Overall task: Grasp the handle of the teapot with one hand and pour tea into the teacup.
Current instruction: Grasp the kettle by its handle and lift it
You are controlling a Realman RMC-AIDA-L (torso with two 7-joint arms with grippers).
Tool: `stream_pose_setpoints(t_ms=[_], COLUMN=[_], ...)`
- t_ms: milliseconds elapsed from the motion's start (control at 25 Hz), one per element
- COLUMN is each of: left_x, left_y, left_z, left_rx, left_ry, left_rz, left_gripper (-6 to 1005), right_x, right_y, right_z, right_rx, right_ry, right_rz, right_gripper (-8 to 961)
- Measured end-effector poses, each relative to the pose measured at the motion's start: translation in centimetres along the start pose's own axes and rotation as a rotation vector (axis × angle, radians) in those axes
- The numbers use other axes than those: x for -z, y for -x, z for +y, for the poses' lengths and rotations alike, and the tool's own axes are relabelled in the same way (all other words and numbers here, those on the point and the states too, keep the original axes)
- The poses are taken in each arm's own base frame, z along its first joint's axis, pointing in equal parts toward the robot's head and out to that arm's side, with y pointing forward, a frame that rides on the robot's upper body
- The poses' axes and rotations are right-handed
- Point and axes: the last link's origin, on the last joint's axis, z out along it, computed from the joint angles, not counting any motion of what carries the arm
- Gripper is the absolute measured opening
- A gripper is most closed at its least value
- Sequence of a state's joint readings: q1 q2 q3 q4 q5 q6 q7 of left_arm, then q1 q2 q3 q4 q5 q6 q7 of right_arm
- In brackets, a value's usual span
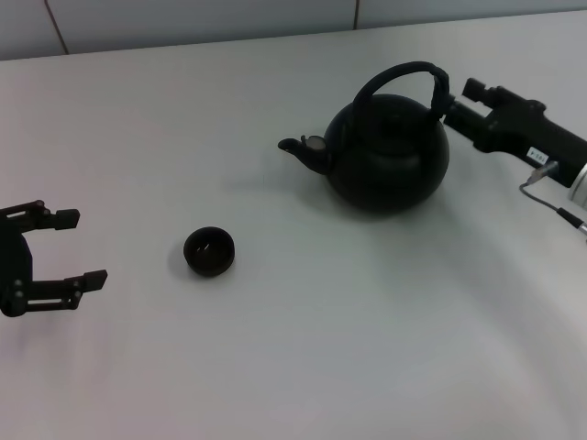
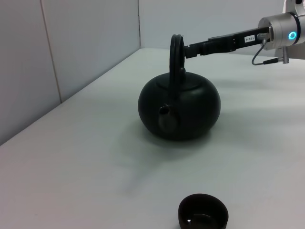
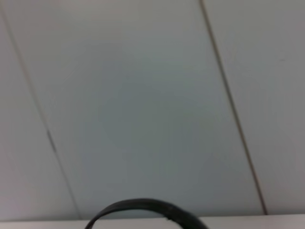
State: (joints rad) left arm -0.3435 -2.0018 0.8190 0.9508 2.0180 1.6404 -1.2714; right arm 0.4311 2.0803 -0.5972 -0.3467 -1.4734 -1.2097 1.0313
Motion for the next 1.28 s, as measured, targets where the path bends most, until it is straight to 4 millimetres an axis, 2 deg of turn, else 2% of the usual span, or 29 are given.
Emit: stream_pose_setpoints(t_ms=[240, 520, 1040, 1280], left_x=[0.0, 0.0, -0.1, -0.1], left_y=[0.0, 0.1, 0.4, 0.4], left_z=[0.2, 0.6, 0.9, 0.9], left_rx=[0.003, 0.004, 0.002, 0.004], left_ry=[0.009, 0.033, 0.045, 0.043], left_rz=[0.002, 0.000, -0.042, -0.042], left_gripper=[846, 846, 847, 847], right_x=[-0.4, -0.6, -2.3, -2.6], right_y=[-0.4, -0.6, -0.7, -0.6], right_z=[0.7, 0.2, 0.5, 0.0], right_rx=[0.029, 0.017, 0.006, -0.017], right_ry=[0.040, -0.003, -0.011, -0.051], right_rz=[0.031, 0.045, 0.069, 0.063], right_gripper=[593, 593, 594, 593])
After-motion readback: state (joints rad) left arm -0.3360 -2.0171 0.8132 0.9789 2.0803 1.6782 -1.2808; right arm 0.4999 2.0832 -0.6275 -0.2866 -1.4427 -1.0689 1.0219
